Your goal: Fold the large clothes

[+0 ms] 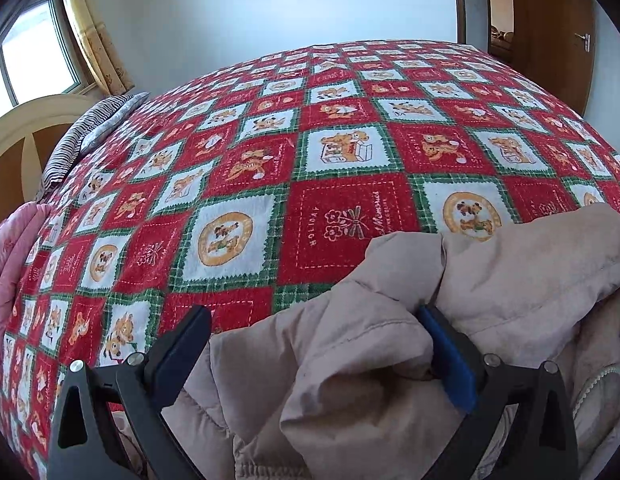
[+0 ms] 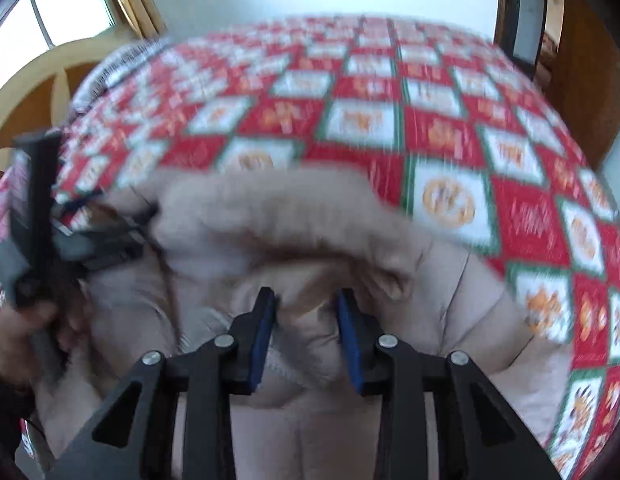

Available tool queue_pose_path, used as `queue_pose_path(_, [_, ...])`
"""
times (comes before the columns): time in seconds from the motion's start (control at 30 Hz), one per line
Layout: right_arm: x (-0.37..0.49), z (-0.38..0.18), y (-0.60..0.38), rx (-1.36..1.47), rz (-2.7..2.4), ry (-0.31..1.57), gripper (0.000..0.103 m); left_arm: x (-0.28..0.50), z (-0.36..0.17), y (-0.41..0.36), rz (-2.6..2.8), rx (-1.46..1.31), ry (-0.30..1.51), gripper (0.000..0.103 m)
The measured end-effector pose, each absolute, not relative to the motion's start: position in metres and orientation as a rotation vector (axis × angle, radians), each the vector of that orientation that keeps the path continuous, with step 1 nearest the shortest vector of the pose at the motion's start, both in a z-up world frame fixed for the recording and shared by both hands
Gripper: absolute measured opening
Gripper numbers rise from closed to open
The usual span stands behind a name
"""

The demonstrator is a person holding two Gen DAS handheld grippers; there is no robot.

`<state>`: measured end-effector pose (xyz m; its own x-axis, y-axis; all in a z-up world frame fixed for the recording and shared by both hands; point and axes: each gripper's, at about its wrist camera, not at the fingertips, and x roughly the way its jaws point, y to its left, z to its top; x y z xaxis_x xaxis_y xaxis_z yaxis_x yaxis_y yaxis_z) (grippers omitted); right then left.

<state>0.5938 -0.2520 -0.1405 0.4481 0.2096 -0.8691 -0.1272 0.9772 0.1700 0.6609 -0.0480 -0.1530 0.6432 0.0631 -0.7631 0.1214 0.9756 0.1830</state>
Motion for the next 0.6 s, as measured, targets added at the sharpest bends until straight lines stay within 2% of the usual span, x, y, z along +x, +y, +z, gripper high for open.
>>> queue_pose_path(0.07, [0.589, -0.156, -0.26, 0.079, 0.199, 1.116, 0.032, 0.656, -0.151, -0.051, -0.046, 0.256, 0.866, 0.102])
queue_pose_path(0.17, [0.58, -0.142, -0.267, 0.083, 0.199, 1.104, 0.032, 0.653, -0.152, -0.056, -0.052, 0.306, 0.858, 0.102])
queue_pose_path(0.37, [0.566, -0.064, -0.254, 0.059, 0.197, 0.874, 0.032, 0.655, -0.154, -0.056, -0.048, 0.313, 0.868, 0.102])
queue_pose_path(0.43, [0.58, -0.052, -0.248, 0.056, 0.146, 0.795, 0.039, 0.654, -0.154, -0.057, -0.044, 0.317, 0.864, 0.102])
queue_pose_path(0.53, [0.621, -0.074, -0.24, 0.068, 0.162, 0.819, 0.039, 0.646, -0.139, -0.057, -0.025, 0.307, 0.81, 0.102])
queue_pose_path(0.6, [0.641, -0.103, -0.236, 0.036, 0.136, 0.901, 0.039, 0.637, -0.112, -0.053, -0.049, 0.224, 0.722, 0.102])
